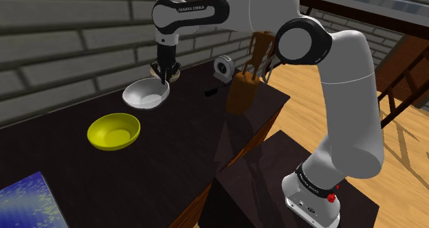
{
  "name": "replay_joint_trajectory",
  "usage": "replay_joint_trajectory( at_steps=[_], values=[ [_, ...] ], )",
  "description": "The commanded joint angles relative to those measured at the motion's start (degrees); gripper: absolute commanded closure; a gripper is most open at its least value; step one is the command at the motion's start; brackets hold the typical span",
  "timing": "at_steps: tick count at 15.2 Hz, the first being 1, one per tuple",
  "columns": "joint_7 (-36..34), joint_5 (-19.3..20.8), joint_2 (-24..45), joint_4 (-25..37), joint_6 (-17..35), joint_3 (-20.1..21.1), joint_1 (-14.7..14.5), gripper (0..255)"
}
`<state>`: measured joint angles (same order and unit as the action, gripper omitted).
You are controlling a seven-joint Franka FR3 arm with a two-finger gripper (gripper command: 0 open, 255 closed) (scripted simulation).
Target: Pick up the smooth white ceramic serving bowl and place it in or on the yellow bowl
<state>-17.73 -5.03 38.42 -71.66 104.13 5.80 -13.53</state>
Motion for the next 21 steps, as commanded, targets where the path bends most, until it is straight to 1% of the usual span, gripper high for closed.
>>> replay_joint_trajectory(
  at_steps=[1,6,8,11,16,21],
  values=[
    [-2.3,0.1,0.7,1.6,-0.5,0.5,-1.8,255],
    [-7.8,0.8,5.5,10.5,-3.9,1.4,-6.5,255],
    [-9.9,1.1,8.3,15.6,-6.0,1.6,-8.5,255],
    [-12.7,1.6,13.4,25.1,-9.8,1.9,-11.3,255],
    [-12.3,1.5,13.0,20.5,-5.7,1.8,-11.1,255],
    [-11.9,1.5,13.4,17.4,-2.2,1.8,-11.0,255]
  ],
)
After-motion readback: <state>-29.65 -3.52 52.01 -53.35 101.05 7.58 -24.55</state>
